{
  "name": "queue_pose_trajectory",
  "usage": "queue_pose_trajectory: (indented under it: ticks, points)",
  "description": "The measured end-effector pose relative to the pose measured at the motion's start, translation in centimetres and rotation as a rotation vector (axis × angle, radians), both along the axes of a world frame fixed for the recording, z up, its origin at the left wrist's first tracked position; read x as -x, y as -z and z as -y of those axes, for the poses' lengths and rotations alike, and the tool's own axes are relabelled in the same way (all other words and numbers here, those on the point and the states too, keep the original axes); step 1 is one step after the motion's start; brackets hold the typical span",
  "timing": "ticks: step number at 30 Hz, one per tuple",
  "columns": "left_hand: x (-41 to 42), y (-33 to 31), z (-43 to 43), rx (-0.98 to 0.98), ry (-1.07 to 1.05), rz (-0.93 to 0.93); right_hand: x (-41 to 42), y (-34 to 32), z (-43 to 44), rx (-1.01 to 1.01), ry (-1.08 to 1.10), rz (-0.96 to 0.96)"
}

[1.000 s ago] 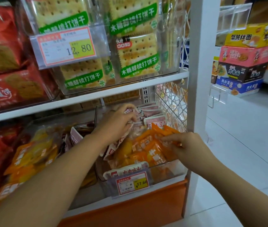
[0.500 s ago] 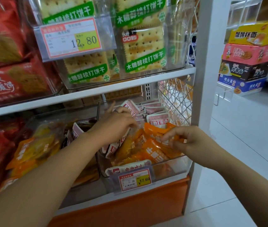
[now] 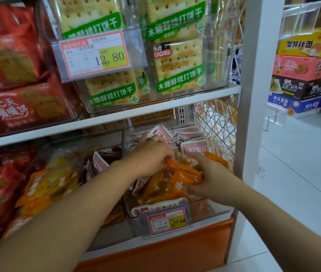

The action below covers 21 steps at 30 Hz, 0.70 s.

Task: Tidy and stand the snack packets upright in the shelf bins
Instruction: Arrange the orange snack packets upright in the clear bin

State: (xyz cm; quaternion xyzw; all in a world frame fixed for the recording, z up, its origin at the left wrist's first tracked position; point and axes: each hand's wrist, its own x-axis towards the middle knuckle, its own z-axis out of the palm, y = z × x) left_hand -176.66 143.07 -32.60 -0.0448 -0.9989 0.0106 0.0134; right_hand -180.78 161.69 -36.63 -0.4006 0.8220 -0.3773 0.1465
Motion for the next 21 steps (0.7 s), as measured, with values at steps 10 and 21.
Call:
queue_pose_trajectory:
  ticks: [10, 21]
  points:
    - [-0.3, -0.5, 0.3, 0.051, 0.046, -0.007, 0.1, -0.2, 0.5, 0.061, -0.013, -0.063]
    - [-2.6, -4.3, -2.7, -0.501, 0.238, -0.547, -2.9, -4.3, -3.1, 0.456, 0.21, -0.346]
